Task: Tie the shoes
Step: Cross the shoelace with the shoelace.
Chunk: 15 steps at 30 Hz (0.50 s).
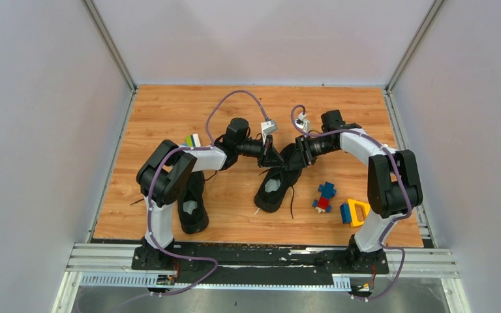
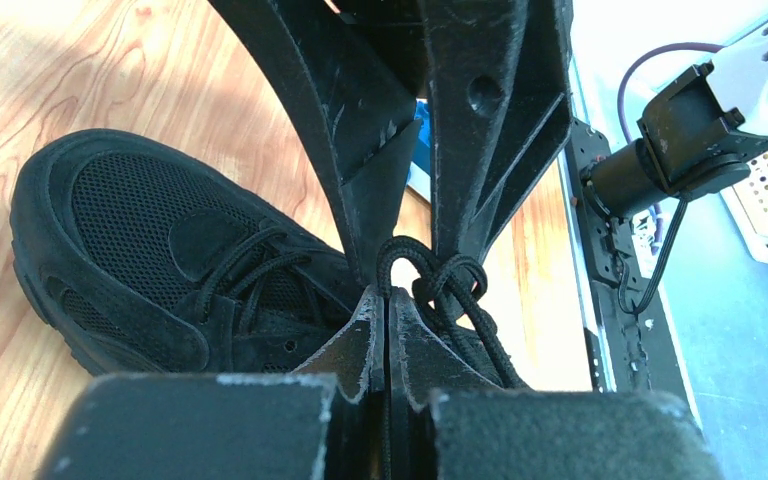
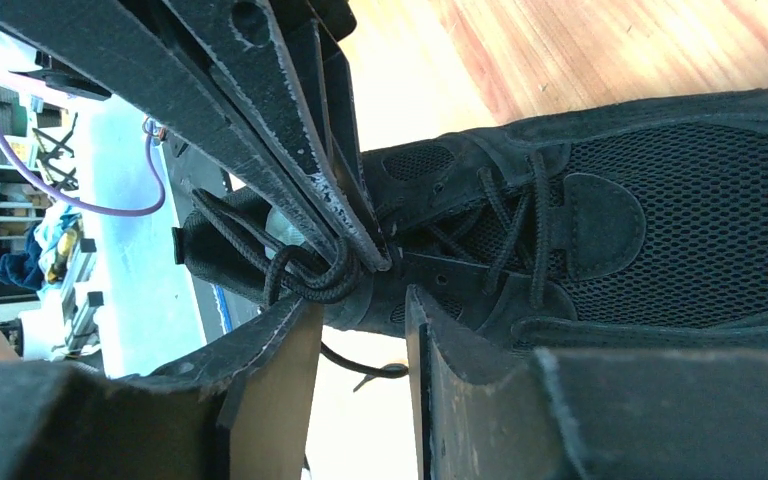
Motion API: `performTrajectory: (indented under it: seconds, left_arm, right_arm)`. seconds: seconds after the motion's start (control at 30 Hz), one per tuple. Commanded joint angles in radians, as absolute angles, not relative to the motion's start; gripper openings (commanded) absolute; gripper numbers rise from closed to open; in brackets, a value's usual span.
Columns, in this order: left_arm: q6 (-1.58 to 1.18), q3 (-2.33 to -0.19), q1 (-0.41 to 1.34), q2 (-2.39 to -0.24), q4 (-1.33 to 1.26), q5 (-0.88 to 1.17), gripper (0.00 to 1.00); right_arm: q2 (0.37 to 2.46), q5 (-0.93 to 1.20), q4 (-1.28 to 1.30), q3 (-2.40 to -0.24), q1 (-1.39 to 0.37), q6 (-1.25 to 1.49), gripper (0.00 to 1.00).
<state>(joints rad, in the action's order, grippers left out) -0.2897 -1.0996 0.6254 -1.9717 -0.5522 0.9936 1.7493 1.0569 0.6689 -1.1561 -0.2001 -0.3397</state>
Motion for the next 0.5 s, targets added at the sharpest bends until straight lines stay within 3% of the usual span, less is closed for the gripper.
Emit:
performTrajectory:
  seconds: [0.0, 0.13, 0.37, 0.47]
  left_arm:
    - [-0.297, -1.093, 0.62, -1.978, -0.595, 1.011, 0.0]
    - [-0.3, -1.093, 0.62, -1.981, -0.596, 1.014, 0.0]
    - [-0.307, -1.096, 0.62, -1.985, -0.597, 1.019, 0.0]
    - [-0.307, -1.097, 0.62, -1.984, -0.597, 1.02, 0.0]
  right_arm:
    - [1.765, 1.085, 0.642, -1.192, -0.206, -0.3, 0.34]
    - [1.759, 1.108, 0.61, -1.186, -0.207, -0.265, 0.28]
    - [1.747, 1.139, 0.589, -1.186, -0.206, -0.239, 0.29]
    - [1.746, 1.171, 0.586, -1.183, -0.206, -0.24, 0.15]
